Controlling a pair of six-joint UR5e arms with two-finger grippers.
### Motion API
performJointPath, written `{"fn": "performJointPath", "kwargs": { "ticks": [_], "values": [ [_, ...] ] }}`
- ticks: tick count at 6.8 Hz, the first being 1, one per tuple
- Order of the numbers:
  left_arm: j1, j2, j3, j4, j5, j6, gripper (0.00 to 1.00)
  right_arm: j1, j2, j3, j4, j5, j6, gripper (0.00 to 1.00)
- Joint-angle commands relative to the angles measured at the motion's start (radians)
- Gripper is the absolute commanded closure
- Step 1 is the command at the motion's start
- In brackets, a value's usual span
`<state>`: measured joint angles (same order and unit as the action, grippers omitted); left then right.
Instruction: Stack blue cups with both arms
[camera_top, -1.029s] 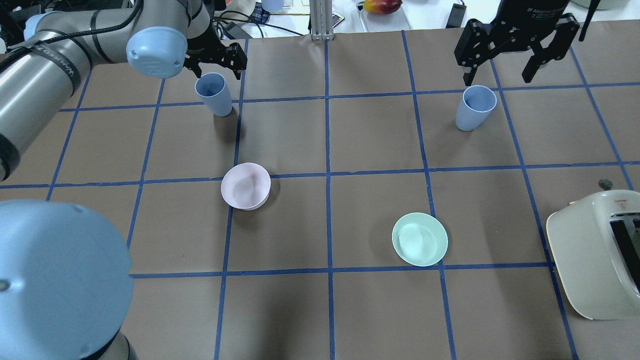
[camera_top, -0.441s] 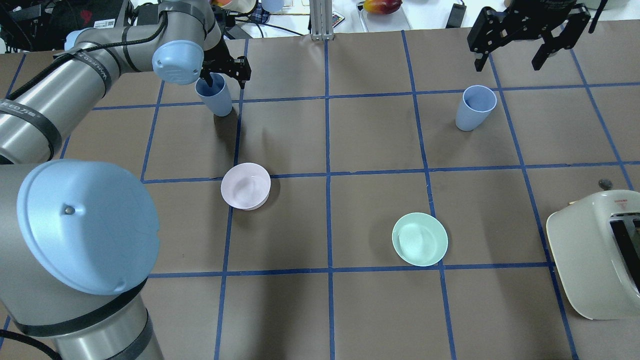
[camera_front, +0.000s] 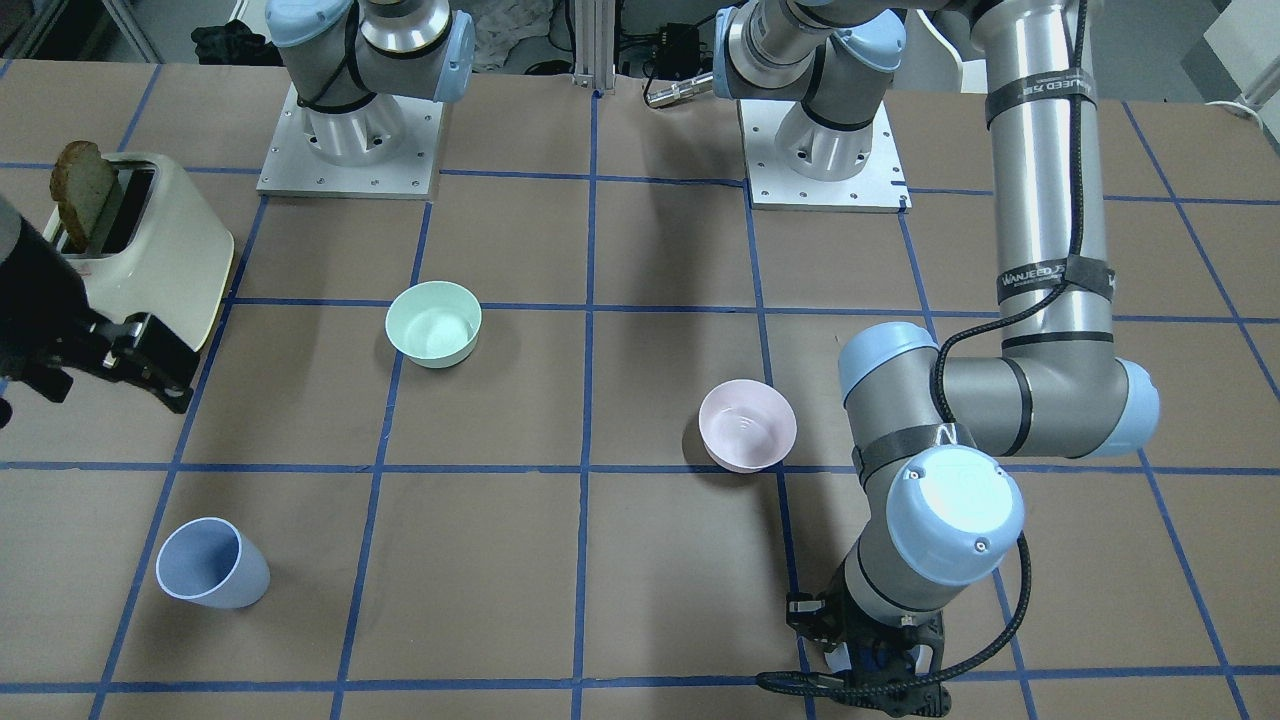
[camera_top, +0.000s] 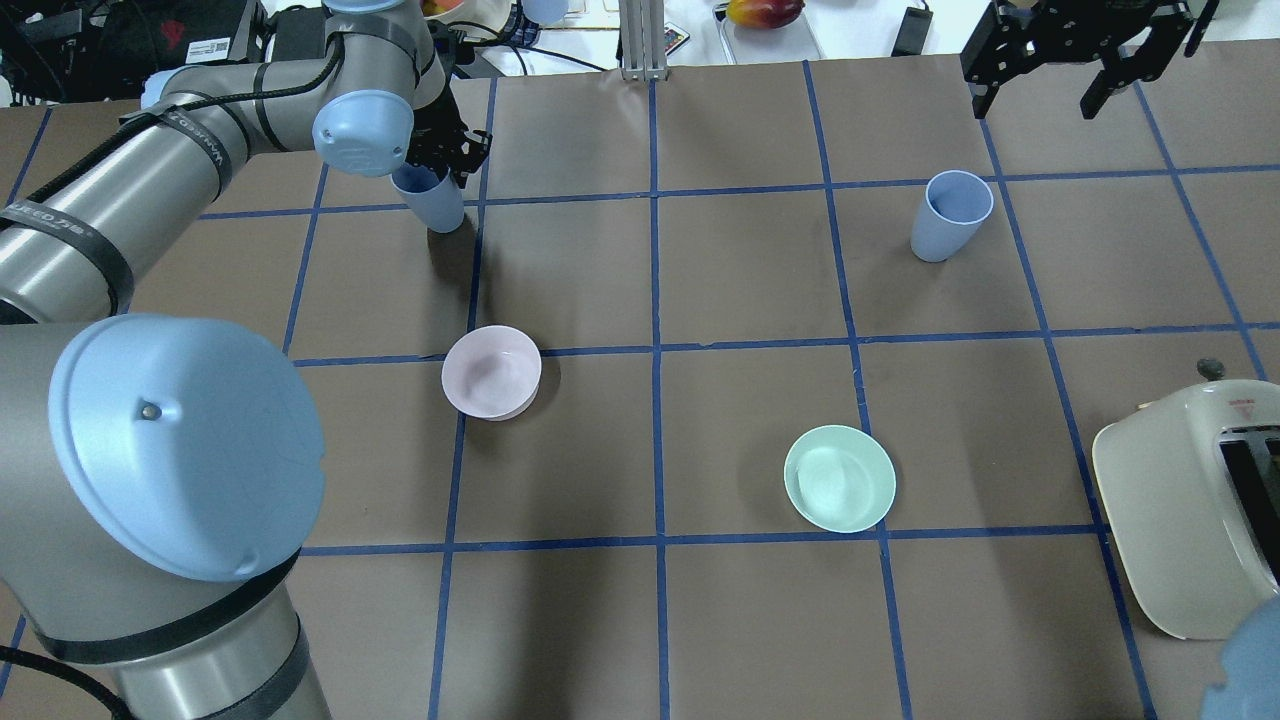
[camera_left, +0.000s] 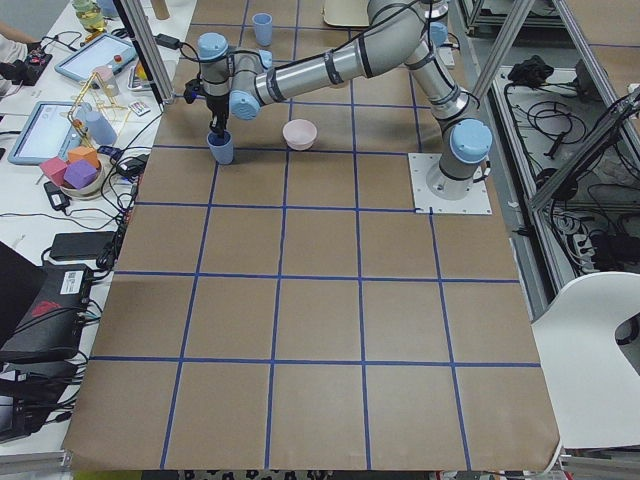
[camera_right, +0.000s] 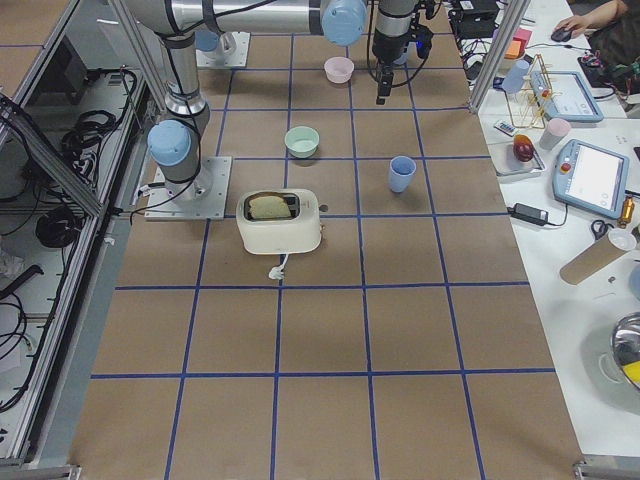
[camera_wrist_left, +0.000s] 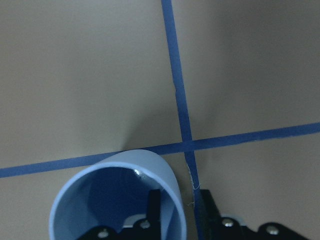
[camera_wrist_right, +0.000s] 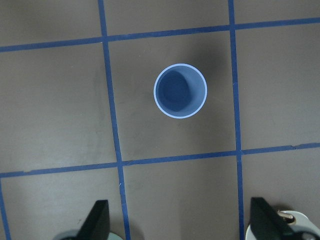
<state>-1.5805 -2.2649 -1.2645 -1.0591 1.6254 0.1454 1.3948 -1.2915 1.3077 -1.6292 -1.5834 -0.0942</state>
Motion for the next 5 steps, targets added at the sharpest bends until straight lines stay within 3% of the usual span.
{"fn": "performJointPath", "kwargs": {
  "ticks": [1, 4, 5],
  "values": [
    [-0.074, 0.043, 0.003, -0.01, 0.005, -0.015, 1.0, -0.057, 0.093, -0.004, -0.14, 0.009, -0.126, 0.0],
    [-0.342, 0.149, -0.036, -0.144, -0.011, -0.278, 1.0, -0.071, 0.21, 0.004, -0.234, 0.011, -0.145, 0.0],
    [-0.398, 0.175, -0.118, -0.136, -0.006, -0.352, 1.0, -0.073, 0.233, 0.008, -0.235, 0.01, -0.145, 0.0]
  ]
}}
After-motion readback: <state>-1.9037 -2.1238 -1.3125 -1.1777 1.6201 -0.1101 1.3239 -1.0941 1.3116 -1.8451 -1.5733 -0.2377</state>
